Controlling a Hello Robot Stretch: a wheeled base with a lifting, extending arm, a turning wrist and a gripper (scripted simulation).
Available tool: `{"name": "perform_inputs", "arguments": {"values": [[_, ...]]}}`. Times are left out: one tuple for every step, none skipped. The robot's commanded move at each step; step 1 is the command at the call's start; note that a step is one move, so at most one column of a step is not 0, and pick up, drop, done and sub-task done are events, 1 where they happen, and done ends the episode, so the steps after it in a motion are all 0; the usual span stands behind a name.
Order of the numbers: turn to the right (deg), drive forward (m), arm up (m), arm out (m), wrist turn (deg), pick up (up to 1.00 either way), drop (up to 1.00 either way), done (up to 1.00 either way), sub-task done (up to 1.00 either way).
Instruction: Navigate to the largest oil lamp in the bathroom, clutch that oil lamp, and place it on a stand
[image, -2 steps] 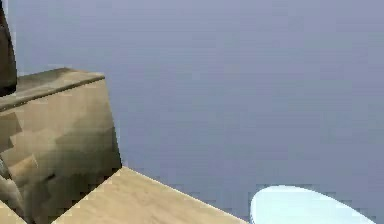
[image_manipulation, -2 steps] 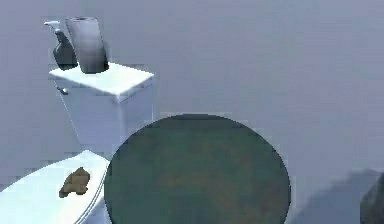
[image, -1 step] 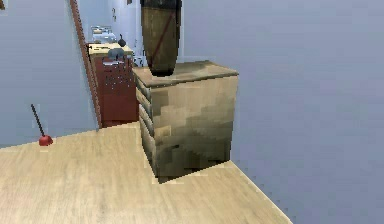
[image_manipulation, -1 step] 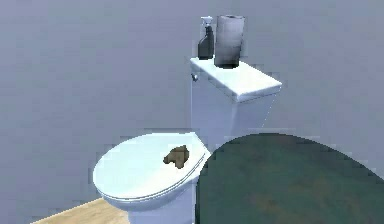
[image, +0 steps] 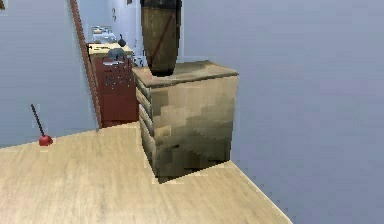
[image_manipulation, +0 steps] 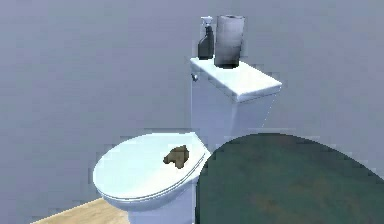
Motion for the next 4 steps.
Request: {"name": "perform_inputs", "arguments": {"values": [[0.0, 0.00, 0.16, 0.00, 0.0, 0.00, 0.00, 0.00, 0.00], [0.0, 0.00, 0.00, 0.46, 0.0, 0.00, 0.00, 0.00, 0.00], [0.0, 0.00, 0.00, 0.00, 45.0, 0.00, 0.00, 0.00, 0.00], [0.0, 0.00, 0.00, 0.00, 45.0, 0.00, 0.00, 0.00, 0.00]]}}
